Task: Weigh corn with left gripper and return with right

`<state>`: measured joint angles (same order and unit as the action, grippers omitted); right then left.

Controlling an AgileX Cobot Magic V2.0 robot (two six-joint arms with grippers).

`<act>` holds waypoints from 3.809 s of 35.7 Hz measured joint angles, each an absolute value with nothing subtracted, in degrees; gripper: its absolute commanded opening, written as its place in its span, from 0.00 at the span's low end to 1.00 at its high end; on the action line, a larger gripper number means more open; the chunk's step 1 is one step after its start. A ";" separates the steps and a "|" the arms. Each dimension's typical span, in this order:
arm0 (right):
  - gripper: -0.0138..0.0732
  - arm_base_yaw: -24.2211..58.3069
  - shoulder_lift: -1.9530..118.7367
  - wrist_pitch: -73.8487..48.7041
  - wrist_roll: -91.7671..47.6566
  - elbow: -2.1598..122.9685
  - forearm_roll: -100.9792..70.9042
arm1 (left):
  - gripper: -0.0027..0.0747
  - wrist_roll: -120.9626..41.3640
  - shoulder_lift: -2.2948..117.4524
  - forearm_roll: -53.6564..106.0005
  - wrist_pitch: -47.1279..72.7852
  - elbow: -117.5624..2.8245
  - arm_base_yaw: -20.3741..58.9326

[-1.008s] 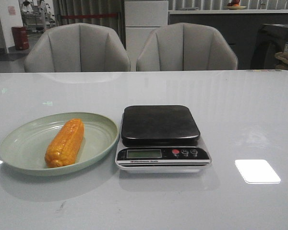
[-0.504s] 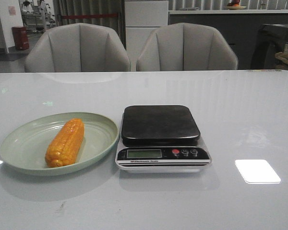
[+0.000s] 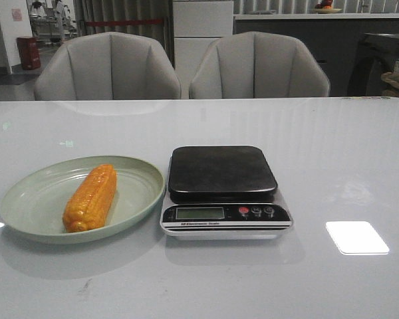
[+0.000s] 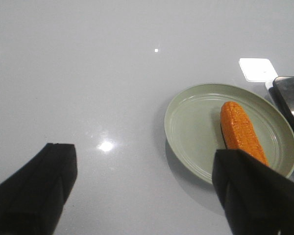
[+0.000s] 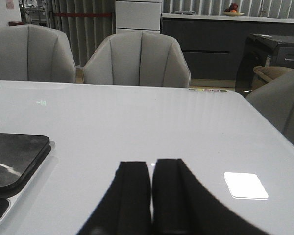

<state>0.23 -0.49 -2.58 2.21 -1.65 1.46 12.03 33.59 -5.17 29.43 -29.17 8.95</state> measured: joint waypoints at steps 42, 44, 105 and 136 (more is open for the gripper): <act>0.37 0.23 -0.49 -2.48 2.21 -1.65 1.46 | 0.61 14.26 100.91 0.32 32.41 -58.00 28.90; 0.37 0.23 -0.49 -2.48 2.21 -1.65 1.46 | 0.49 14.26 102.41 0.57 32.52 -58.48 28.90; 0.37 0.23 -0.49 -2.48 2.21 -1.65 1.46 | 0.62 14.36 110.92 6.95 33.59 -83.63 40.20; 0.37 0.23 -0.49 -2.48 2.21 -1.65 1.46 | 0.62 14.36 57.55 -2.94 24.67 -43.00 31.42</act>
